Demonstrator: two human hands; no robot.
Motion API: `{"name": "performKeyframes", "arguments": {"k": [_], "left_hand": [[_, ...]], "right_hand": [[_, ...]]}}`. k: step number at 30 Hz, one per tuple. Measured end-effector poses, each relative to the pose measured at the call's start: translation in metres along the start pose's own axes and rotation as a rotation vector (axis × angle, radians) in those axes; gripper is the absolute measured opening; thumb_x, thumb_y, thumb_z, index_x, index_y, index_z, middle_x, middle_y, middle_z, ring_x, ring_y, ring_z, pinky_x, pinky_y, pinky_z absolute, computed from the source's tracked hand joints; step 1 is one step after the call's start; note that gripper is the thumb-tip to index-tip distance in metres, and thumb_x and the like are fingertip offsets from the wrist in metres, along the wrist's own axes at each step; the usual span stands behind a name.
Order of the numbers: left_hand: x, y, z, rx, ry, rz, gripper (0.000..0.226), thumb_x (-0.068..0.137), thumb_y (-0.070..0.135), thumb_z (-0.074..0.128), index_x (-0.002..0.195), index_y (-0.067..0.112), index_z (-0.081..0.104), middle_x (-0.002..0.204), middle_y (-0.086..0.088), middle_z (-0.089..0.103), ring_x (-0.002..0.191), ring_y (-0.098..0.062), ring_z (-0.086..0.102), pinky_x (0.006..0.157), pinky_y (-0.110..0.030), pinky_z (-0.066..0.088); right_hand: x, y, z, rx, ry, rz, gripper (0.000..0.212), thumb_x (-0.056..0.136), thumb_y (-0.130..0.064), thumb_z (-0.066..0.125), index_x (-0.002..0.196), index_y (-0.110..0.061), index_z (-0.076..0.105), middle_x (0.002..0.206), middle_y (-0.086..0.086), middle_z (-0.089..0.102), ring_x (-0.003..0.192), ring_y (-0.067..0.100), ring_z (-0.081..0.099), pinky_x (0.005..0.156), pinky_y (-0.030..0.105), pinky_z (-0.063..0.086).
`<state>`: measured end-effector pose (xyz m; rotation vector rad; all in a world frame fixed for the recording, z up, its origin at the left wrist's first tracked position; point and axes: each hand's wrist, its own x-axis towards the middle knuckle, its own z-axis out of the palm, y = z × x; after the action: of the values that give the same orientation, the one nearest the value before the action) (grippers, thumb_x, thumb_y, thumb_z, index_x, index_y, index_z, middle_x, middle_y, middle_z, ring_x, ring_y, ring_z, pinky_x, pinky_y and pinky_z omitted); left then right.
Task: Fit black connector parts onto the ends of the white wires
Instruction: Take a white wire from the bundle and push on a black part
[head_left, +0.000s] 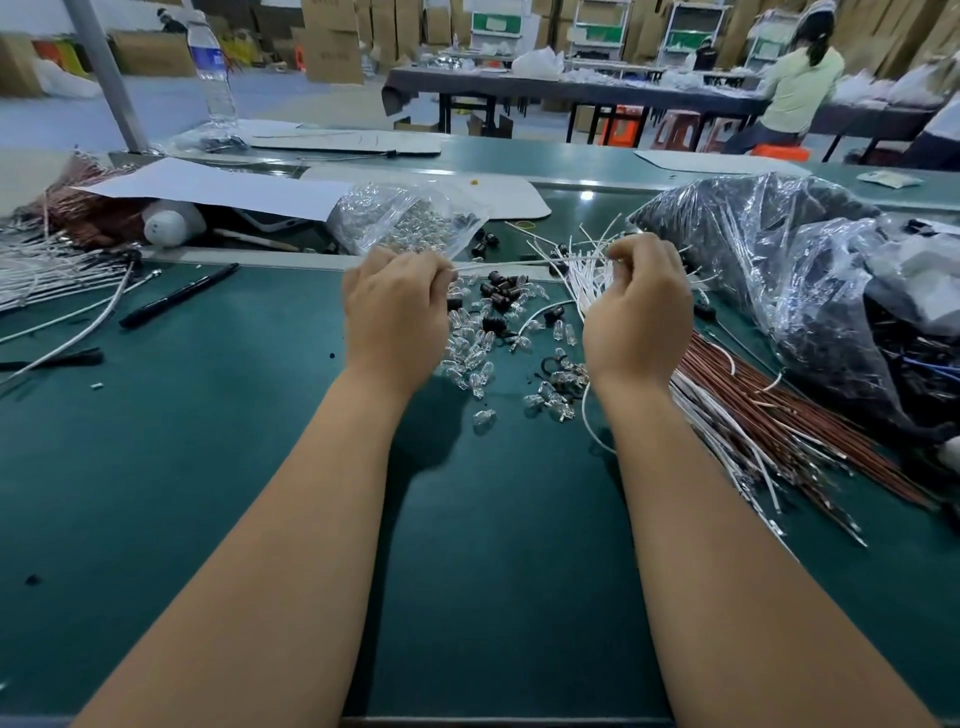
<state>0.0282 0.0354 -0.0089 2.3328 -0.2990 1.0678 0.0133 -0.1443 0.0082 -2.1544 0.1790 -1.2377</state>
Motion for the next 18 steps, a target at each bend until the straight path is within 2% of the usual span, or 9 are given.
{"name": "performKeyframes", "arguments": {"k": [3, 5, 6, 7, 9, 11, 12, 15, 18], "left_hand": [[0.0, -0.003, 0.002, -0.013, -0.098, 0.034, 0.02, 0.097, 0.019, 0.052, 0.095, 0.011, 0.07, 0.083, -0.003, 0.07, 0.089, -0.03, 0.058, 0.085, -0.037, 0.036], [-0.001, -0.001, 0.002, -0.036, -0.118, 0.068, 0.019, 0.095, 0.025, 0.056, 0.093, 0.016, 0.073, 0.08, 0.003, 0.071, 0.089, -0.025, 0.057, 0.087, -0.032, 0.031], [-0.001, 0.0, 0.002, -0.049, -0.112, 0.077, 0.018, 0.094, 0.028, 0.058, 0.092, 0.019, 0.074, 0.078, 0.005, 0.071, 0.089, -0.023, 0.056, 0.086, -0.029, 0.027], [-0.001, 0.002, 0.003, -0.066, -0.105, 0.08, 0.018, 0.093, 0.031, 0.06, 0.093, 0.021, 0.075, 0.077, 0.006, 0.071, 0.088, -0.022, 0.056, 0.085, -0.028, 0.026], [-0.001, 0.003, 0.003, -0.104, -0.102, 0.068, 0.018, 0.09, 0.033, 0.063, 0.095, 0.022, 0.076, 0.077, 0.006, 0.073, 0.087, -0.022, 0.058, 0.091, -0.033, 0.034], [0.0, 0.002, 0.002, -0.141, -0.103, 0.019, 0.018, 0.087, 0.035, 0.067, 0.092, 0.021, 0.077, 0.076, 0.004, 0.073, 0.086, -0.022, 0.06, 0.091, -0.041, 0.043], [0.001, 0.002, 0.001, -0.164, -0.096, -0.01, 0.018, 0.085, 0.035, 0.069, 0.088, 0.019, 0.078, 0.074, 0.003, 0.073, 0.084, -0.02, 0.06, 0.088, -0.039, 0.045], [0.0, 0.004, 0.001, -0.302, -0.092, -0.082, 0.018, 0.082, 0.032, 0.074, 0.076, 0.016, 0.077, 0.068, 0.003, 0.072, 0.069, -0.011, 0.06, 0.071, -0.023, 0.046], [-0.001, 0.01, 0.005, -0.449, -0.119, -0.187, 0.013, 0.086, 0.024, 0.071, 0.077, 0.015, 0.076, 0.069, 0.004, 0.071, 0.057, -0.004, 0.057, 0.062, -0.025, 0.045]], "right_hand": [[-0.001, 0.005, 0.0, -0.262, -0.061, -0.075, 0.042, 0.081, 0.009, 0.048, 0.113, -0.011, 0.065, 0.113, 0.007, 0.061, 0.107, 0.023, 0.053, 0.093, 0.031, 0.031], [-0.006, 0.001, 0.003, -0.352, -0.168, -0.215, 0.045, 0.078, 0.001, 0.056, 0.118, -0.018, 0.064, 0.126, 0.007, 0.055, 0.122, 0.025, 0.045, 0.105, 0.041, 0.018], [-0.009, -0.004, 0.006, -0.329, -0.226, -0.283, 0.04, 0.081, -0.006, 0.059, 0.118, -0.022, 0.065, 0.128, 0.003, 0.055, 0.125, 0.023, 0.044, 0.107, 0.041, 0.014], [-0.012, -0.008, 0.009, -0.279, -0.273, -0.351, 0.031, 0.085, -0.013, 0.06, 0.114, -0.024, 0.067, 0.125, -0.001, 0.058, 0.123, 0.02, 0.046, 0.106, 0.039, 0.012], [-0.019, -0.014, 0.014, -0.185, -0.322, -0.451, 0.016, 0.091, -0.02, 0.059, 0.101, -0.023, 0.071, 0.108, -0.004, 0.067, 0.107, 0.018, 0.057, 0.098, 0.034, 0.017], [-0.021, -0.016, 0.015, -0.144, -0.318, -0.465, 0.015, 0.093, -0.018, 0.057, 0.094, -0.018, 0.071, 0.094, -0.002, 0.07, 0.091, 0.021, 0.061, 0.088, 0.032, 0.023], [-0.021, -0.015, 0.015, -0.13, -0.315, -0.446, 0.013, 0.093, -0.014, 0.057, 0.092, -0.015, 0.07, 0.092, 0.0, 0.069, 0.088, 0.023, 0.059, 0.085, 0.03, 0.025], [-0.019, -0.012, 0.016, -0.108, -0.352, -0.364, 0.012, 0.092, -0.006, 0.055, 0.093, -0.009, 0.066, 0.092, 0.005, 0.065, 0.085, 0.021, 0.052, 0.079, 0.027, 0.029], [-0.021, -0.011, 0.017, -0.072, -0.389, -0.275, 0.013, 0.095, -0.007, 0.05, 0.097, -0.009, 0.063, 0.094, 0.005, 0.062, 0.077, 0.016, 0.046, 0.068, 0.026, 0.031]]}}
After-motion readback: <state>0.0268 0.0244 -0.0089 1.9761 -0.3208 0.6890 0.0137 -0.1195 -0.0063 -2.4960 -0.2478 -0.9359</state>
